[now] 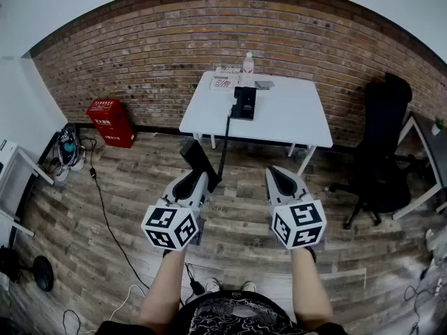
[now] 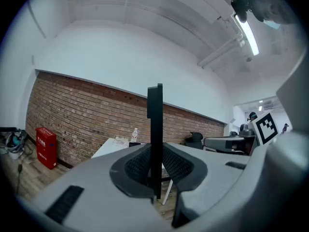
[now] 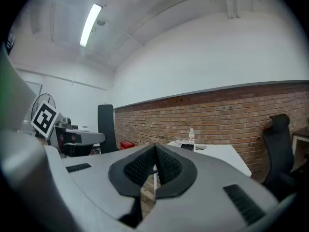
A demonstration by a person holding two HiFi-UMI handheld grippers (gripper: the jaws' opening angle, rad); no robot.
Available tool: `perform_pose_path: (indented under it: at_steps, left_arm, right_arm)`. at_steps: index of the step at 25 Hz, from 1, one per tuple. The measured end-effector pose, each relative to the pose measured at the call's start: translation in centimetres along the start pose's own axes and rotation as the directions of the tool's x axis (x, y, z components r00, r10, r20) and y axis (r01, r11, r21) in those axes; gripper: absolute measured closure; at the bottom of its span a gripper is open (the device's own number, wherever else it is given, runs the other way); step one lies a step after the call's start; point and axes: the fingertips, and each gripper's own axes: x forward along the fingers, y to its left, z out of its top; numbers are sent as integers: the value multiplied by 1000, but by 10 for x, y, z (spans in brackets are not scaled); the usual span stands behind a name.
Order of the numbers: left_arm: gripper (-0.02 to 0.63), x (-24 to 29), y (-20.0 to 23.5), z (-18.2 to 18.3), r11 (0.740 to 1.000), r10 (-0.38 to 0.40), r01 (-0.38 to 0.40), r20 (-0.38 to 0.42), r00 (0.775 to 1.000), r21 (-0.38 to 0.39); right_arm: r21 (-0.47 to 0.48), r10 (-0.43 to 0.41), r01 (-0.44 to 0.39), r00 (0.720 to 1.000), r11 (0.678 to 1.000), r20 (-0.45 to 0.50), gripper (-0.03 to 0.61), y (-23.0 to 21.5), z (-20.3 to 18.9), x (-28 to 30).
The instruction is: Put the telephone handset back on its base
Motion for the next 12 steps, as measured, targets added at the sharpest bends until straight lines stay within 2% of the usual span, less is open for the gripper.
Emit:
perform_pose_path:
  at_steps: [12]
  left_arm:
    - [541,10,-21,-11,1000,17,-17,-21,1000,15]
  right_arm:
    - [27,46,-47,999,999,15,577,-9,-3,-4]
